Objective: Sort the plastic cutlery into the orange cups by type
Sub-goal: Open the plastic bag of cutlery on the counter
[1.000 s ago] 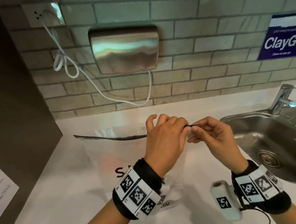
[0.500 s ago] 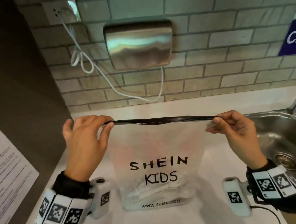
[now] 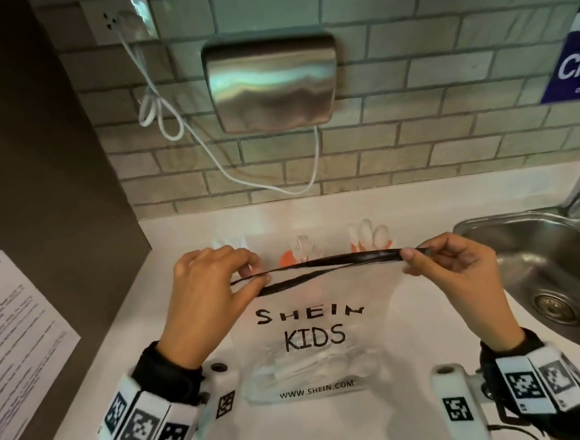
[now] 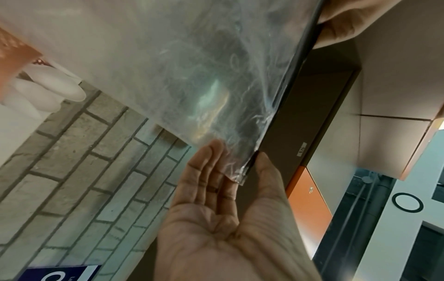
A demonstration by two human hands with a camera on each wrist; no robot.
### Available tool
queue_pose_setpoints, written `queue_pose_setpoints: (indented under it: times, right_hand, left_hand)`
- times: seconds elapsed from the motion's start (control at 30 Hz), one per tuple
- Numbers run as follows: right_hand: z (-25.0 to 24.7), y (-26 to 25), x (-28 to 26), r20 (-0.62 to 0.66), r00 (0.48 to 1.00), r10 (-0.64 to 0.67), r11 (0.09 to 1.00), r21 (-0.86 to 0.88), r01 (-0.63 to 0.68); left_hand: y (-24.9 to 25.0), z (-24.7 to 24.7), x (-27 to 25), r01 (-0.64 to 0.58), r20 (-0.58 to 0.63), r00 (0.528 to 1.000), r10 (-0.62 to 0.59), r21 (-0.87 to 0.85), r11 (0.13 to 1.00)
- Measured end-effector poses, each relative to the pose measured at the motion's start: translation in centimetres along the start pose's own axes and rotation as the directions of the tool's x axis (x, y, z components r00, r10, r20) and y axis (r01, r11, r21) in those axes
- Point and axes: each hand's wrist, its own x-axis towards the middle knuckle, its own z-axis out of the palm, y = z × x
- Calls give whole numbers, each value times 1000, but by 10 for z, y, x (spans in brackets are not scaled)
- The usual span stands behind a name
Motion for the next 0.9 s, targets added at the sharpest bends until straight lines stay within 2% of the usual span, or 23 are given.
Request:
queue_pose_setpoints:
  times: [0.1, 0.17, 0.3, 0.37, 0.43, 0.5, 0.57, 0.63, 0.67, 0.73, 0.77, 0.8, 0.83, 0.9]
  right_hand:
    - [-4, 0, -6, -24, 999, 28, 999, -27, -29]
    - [-6, -1, -11, 0, 999, 46, 996, -73, -46]
    - [-8, -4, -20, 108, 990, 89, 931, -362, -44]
    - [-6, -9, -25, 172, 979, 113, 836, -549, 0]
    - [-2, -14, -33, 227, 958, 175, 668, -742, 54]
    - [3, -18, -42, 230, 954, 190, 537, -838, 95]
    - [4, -18, -47, 211, 972, 107, 512, -849, 128]
    - [3, -12, -47, 145, 989, 23, 582, -807, 105]
    - [2, -9, -45, 89, 996, 17, 666, -744, 55]
    - [5, -8, -43, -1, 989, 147, 877, -462, -131]
    - [8, -10, -44, 9, 965, 263, 935, -248, -252]
    - [13, -12, -45, 55, 919, 390, 921, -21, -389]
    - [18, -13, -47, 121, 857, 501, 840, 171, -515]
    - [27, -12, -51, 227, 730, 645, 640, 361, -678]
  left_hand:
    - [3, 5, -4, -2, 45, 999, -1, 55, 998]
    - [5, 8, -6, 29, 17, 999, -29, 9, 1000]
    - [16, 10, -8, 69, -91, 993, -79, -110, 992]
    - [23, 14, -10, 74, -84, 993, -87, -145, 987]
    - [28, 16, -14, 85, -73, 992, -99, -177, 980]
    - [33, 14, -17, 115, -61, 990, -130, -203, 972]
    - [38, 12, -21, 139, -27, 989, -146, -177, 974]
    - [42, 11, -26, 178, 66, 982, -175, -55, 982]
    - [44, 11, -28, 195, 117, 973, -197, 30, 980]
    - [45, 14, -34, 206, 195, 950, -246, 201, 958]
    - [43, 18, -36, 208, 223, 937, -269, 264, 942]
    - [39, 24, -39, 208, 247, 924, -292, 316, 926]
    - [34, 31, -42, 207, 268, 911, -312, 358, 911]
    - [22, 45, -46, 214, 313, 881, -355, 407, 888]
